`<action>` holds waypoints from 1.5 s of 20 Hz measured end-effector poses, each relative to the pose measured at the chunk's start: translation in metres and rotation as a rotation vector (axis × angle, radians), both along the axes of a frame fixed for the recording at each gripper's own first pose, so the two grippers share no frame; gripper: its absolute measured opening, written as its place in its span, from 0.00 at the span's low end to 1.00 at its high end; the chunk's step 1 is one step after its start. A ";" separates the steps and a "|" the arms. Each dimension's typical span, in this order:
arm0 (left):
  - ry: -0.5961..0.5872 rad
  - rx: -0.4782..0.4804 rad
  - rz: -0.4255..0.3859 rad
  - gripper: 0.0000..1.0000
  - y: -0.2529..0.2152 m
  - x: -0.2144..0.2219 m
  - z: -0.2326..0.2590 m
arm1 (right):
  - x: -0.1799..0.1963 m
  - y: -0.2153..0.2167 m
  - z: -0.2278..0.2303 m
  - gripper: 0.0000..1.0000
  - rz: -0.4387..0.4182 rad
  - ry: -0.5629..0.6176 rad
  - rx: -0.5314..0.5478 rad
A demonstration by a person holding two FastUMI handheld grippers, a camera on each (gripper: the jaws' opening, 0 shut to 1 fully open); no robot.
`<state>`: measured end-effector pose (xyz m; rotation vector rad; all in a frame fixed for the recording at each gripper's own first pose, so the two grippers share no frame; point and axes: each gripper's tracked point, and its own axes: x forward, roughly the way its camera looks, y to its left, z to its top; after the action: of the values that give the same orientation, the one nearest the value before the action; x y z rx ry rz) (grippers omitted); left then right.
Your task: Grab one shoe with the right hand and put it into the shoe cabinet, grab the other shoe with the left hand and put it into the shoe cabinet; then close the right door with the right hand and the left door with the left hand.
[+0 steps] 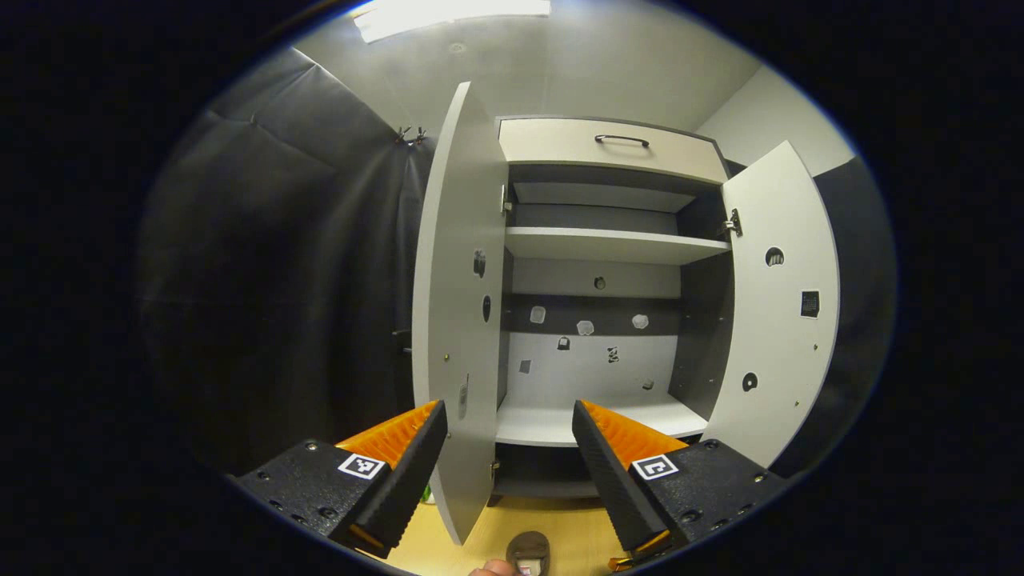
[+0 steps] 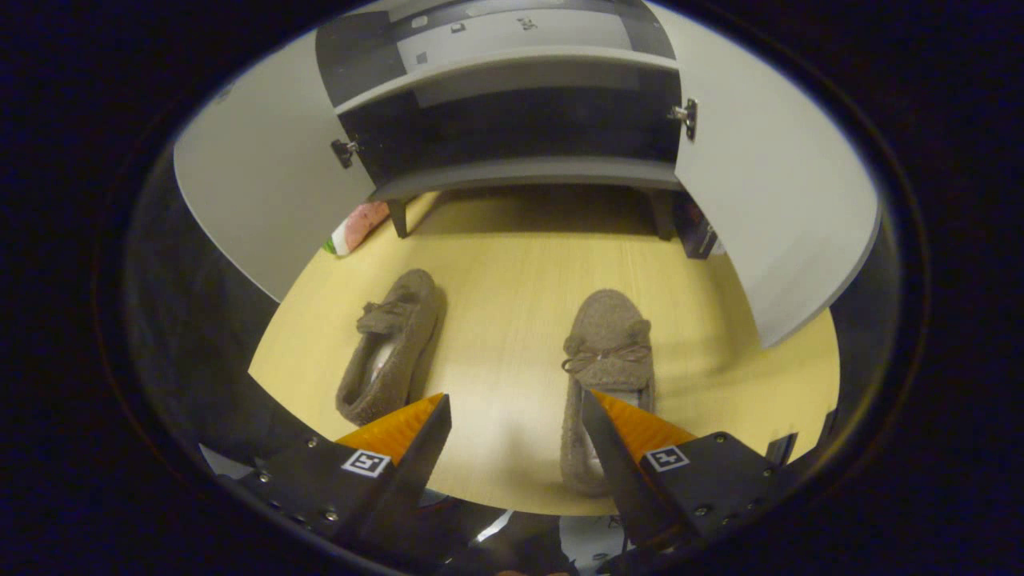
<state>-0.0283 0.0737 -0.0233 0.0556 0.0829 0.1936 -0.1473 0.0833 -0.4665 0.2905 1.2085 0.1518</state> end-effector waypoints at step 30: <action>0.042 0.024 0.195 0.96 0.061 -0.045 -0.008 | 0.071 -0.039 0.013 0.01 -0.093 -0.210 -0.127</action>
<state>-0.0735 0.1350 -0.0311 0.0760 0.1282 0.3880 -0.0759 0.0447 -0.4536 0.2134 0.9898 0.0232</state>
